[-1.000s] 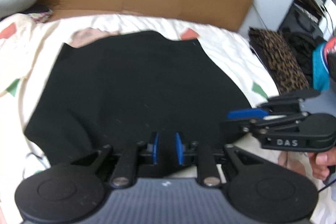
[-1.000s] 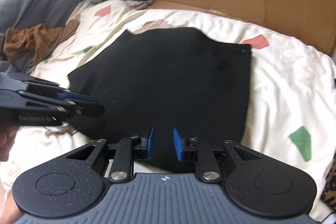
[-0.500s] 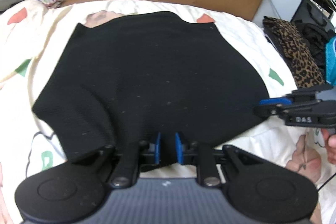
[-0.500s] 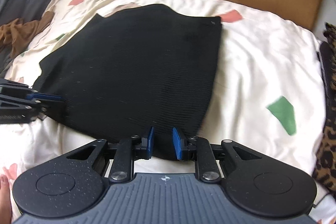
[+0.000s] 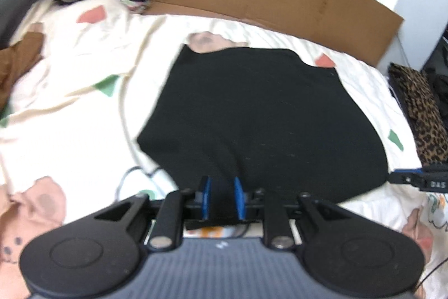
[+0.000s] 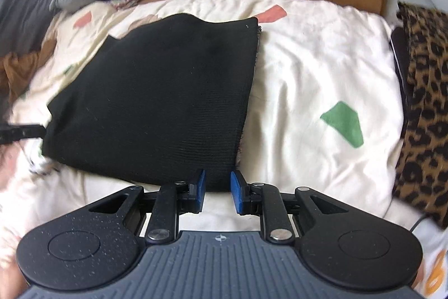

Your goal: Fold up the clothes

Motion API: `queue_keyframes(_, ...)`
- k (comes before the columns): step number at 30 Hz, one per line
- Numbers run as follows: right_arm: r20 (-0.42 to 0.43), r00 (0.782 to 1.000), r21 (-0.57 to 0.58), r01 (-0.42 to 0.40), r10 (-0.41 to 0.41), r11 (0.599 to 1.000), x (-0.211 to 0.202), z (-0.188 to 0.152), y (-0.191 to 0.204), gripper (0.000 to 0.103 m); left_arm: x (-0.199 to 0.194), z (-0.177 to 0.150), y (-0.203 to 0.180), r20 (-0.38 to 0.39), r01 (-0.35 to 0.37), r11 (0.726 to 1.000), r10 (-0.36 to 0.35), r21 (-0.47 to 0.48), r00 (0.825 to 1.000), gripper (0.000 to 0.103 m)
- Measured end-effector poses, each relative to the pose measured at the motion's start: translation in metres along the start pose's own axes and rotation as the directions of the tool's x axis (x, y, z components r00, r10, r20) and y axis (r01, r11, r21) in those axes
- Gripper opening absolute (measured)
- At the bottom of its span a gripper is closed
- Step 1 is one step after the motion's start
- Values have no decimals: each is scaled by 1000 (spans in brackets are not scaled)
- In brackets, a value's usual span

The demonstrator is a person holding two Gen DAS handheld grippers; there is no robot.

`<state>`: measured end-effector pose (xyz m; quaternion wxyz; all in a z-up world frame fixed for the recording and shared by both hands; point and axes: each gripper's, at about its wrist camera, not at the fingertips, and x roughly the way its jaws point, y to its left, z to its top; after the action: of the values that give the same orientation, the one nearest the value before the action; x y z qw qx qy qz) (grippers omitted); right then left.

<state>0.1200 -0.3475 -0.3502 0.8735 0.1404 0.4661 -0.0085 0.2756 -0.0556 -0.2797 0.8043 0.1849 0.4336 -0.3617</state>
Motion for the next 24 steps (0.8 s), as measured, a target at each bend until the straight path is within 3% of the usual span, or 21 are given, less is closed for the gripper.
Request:
queue_keyframes(4,-43,998,57,-44,46,997,5,-4,-3,28,-3,-9,15,-25,-26,1000,25,-17,999,21)
queue_keyframes(7,-76,994,129,-73,83,989,12,-8,-9,28,0,-17,21,-49,-7,999,6,-38,999,21)
queue_keyframes(12,-83,984,254,-130,155,958,20,-14,-20,39,5,-22,27,-40,19,998,-21,-53,999,28)
queue_keyframes(21,-23,971,471,-198,236,860,37,-18,-45,41,23,-29,32,-57,33,998,-36,-55,998,32)
queue_keyframes(24,2,966,532,-219,258,818,41,-18,-52,41,25,-29,30,-60,39,999,-41,-35,997,29)
